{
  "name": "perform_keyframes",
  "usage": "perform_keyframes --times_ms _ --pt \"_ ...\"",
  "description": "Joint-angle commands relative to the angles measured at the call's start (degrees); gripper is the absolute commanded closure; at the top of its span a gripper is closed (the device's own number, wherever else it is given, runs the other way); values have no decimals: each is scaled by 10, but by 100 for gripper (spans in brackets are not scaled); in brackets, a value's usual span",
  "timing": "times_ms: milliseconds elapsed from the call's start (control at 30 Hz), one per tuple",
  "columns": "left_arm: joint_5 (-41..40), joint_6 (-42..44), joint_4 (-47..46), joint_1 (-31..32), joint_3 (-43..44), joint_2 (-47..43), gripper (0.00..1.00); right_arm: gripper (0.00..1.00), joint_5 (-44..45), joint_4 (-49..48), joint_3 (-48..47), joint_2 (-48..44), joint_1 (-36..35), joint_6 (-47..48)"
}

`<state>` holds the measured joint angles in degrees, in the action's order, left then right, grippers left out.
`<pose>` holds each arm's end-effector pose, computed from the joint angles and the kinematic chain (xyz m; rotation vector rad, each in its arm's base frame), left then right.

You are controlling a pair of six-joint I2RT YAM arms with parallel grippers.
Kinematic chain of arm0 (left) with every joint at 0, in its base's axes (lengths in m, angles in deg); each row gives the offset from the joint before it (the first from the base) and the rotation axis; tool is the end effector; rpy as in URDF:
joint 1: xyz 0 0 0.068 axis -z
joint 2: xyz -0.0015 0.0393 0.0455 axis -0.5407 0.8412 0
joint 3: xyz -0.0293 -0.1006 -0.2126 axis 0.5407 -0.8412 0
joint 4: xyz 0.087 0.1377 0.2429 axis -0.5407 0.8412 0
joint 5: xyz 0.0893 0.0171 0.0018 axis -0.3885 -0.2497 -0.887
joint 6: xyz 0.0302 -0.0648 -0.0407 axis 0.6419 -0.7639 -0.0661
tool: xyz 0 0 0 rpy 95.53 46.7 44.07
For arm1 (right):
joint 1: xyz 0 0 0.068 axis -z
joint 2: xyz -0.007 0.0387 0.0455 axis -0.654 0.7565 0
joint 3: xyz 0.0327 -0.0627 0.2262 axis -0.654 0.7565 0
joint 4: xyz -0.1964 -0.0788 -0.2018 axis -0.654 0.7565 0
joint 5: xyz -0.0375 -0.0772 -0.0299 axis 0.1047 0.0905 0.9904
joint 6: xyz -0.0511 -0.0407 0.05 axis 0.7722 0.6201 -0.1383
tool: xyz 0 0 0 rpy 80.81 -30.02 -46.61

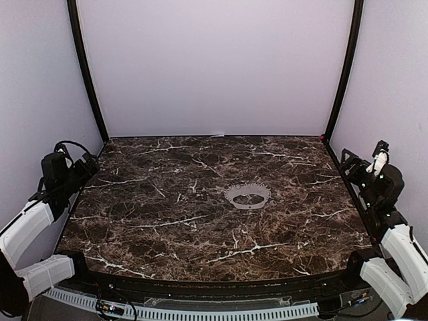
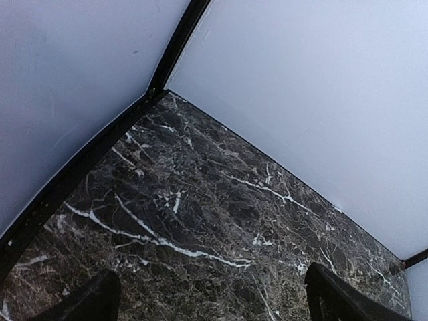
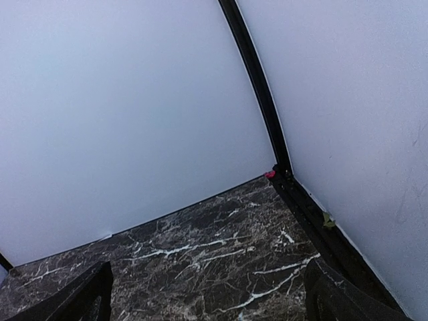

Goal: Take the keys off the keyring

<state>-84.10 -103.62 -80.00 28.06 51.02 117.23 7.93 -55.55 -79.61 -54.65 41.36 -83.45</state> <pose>0.2891 0.0265 0.2095 -0.6183 1.7131 -0.3164 0.2553 -0.0096 0.2334 0.4006 1.4905 0.2398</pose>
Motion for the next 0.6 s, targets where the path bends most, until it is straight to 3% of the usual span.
perform_keyframes --times_ms 0,100,200,333,400,467,567 --pt "9 -38 70 -3 8 -31 1 1 -62 54 -22 27 2 -18" --pt "75 -32 83 -3 30 -50 1 1 -130 54 -36 60 2 -7" --pt "200 7 49 -3 50 -59 2 1 -217 55 -58 99 -5 15" --pt "413 45 35 -1 84 -23 4 6 -229 65 -72 147 -37 24" --pt "486 68 81 9 121 13 6 7 -230 52 -69 176 -59 17" --pt "479 129 155 29 166 42 7 6 -228 30 -64 210 -84 14" --pt "318 199 203 41 178 61 7 6 -252 -25 -56 289 -128 4"
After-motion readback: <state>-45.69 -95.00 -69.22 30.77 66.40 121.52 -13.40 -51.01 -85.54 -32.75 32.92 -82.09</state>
